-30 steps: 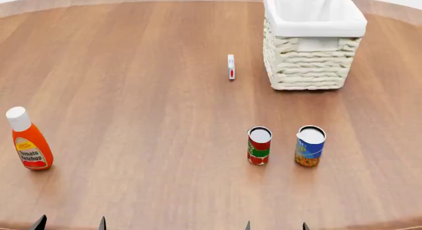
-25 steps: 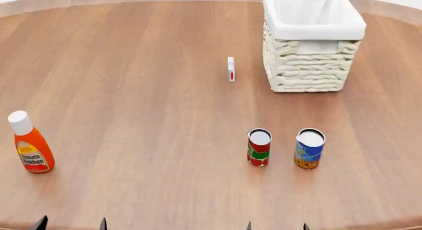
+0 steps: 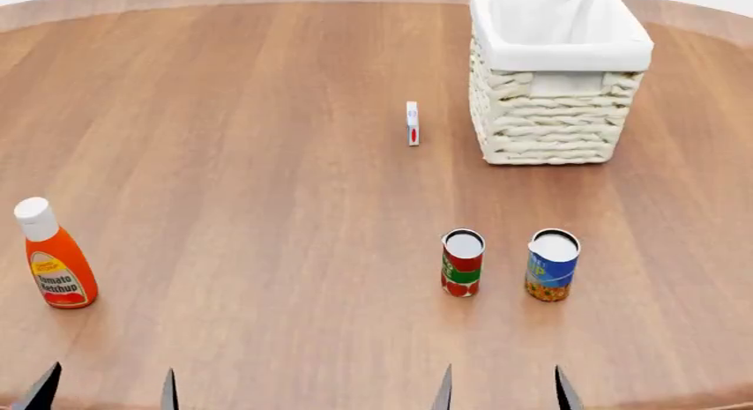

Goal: Pick up the cream cheese box, and put it in the basket.

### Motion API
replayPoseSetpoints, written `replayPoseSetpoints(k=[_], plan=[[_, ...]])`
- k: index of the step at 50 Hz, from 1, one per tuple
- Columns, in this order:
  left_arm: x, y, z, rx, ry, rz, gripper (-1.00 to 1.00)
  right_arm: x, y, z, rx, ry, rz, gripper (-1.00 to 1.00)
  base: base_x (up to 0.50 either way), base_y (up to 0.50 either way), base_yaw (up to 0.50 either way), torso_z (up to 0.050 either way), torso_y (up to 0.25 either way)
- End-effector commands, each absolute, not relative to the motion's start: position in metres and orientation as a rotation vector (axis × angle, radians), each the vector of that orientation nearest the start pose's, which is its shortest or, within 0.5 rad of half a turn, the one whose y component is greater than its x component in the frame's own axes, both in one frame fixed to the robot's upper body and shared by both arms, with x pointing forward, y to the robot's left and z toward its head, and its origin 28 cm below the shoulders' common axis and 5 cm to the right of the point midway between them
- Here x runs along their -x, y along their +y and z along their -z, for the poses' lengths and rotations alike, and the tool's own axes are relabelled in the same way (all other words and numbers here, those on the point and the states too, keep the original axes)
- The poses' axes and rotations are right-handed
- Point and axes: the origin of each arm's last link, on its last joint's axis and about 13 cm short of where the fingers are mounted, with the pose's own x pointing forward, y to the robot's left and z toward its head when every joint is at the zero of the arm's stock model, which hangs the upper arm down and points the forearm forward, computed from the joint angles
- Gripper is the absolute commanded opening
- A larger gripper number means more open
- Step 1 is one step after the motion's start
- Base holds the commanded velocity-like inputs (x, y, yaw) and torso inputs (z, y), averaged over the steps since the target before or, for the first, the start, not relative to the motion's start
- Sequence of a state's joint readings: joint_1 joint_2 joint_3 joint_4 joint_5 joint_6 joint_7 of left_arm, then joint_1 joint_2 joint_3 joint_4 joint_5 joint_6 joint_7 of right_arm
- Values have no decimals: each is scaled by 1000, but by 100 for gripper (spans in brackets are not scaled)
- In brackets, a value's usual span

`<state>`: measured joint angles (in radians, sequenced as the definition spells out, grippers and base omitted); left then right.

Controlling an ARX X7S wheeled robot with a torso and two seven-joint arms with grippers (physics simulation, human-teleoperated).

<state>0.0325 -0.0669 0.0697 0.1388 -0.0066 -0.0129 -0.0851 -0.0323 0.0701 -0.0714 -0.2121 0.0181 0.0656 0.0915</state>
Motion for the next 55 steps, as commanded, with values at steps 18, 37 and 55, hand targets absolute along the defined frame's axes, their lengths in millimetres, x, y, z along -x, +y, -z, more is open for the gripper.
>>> replayPoseSetpoints(k=[18,37,55], plan=[[-155,205,-137,-35,-460,-7,100,-150,-85,-153,86,-455,-78,100,0,0,0,0,0],[-142,205,-152,-17,-521,20,100,-145,-86,-159,82,-479,-77,100,0,0,0,0,0],[-138,204,-156,-25,-547,31,100,-146,-88,-160,84,-482,-59,100,0,29,0,0,0]])
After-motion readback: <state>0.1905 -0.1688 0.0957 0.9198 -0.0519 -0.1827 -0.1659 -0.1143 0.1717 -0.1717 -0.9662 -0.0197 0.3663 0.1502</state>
